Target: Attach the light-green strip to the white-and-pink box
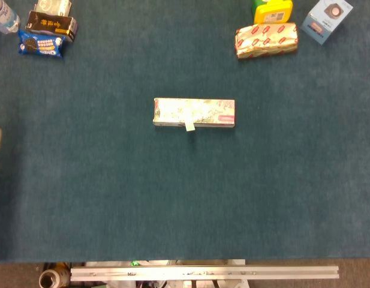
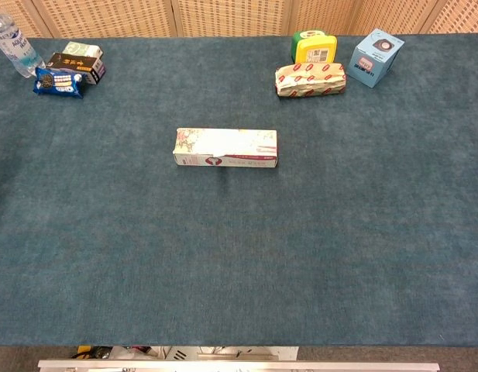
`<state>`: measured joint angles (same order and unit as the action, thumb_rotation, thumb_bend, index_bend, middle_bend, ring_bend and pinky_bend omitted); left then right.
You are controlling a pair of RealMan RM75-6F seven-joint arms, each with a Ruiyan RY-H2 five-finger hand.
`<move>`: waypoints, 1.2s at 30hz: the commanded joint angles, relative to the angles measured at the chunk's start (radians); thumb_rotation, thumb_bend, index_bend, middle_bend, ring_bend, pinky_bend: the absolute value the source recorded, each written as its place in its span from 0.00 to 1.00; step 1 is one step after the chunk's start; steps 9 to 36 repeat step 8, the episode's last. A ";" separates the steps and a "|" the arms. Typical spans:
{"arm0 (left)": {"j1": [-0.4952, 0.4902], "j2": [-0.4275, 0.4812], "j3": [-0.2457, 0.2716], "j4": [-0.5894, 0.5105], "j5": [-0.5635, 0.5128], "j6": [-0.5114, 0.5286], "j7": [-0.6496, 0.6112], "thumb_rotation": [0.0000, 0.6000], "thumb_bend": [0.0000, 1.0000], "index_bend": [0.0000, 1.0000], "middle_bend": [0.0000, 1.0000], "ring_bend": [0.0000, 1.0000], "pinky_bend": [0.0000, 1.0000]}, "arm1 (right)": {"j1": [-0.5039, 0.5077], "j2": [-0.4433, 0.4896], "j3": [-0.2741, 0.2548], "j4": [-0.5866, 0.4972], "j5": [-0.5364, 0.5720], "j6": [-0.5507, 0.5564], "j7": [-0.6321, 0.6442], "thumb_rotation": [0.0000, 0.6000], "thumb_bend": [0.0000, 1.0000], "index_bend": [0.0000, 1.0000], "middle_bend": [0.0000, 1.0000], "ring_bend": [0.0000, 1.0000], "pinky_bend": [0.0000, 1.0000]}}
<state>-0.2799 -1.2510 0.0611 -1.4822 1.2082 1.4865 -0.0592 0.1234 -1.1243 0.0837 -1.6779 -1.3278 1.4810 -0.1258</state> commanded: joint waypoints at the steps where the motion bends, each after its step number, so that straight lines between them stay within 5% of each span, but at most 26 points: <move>1: 0.075 0.006 0.021 0.008 0.046 0.071 -0.031 1.00 0.36 0.06 0.32 0.36 0.46 | -0.018 0.002 -0.005 -0.020 -0.011 0.018 -0.006 1.00 0.16 0.30 0.41 0.43 0.62; 36: 0.137 0.015 0.015 -0.023 0.093 0.115 -0.024 1.00 0.36 0.06 0.32 0.36 0.44 | -0.030 0.021 -0.009 -0.064 -0.022 0.018 -0.019 1.00 0.16 0.30 0.41 0.43 0.62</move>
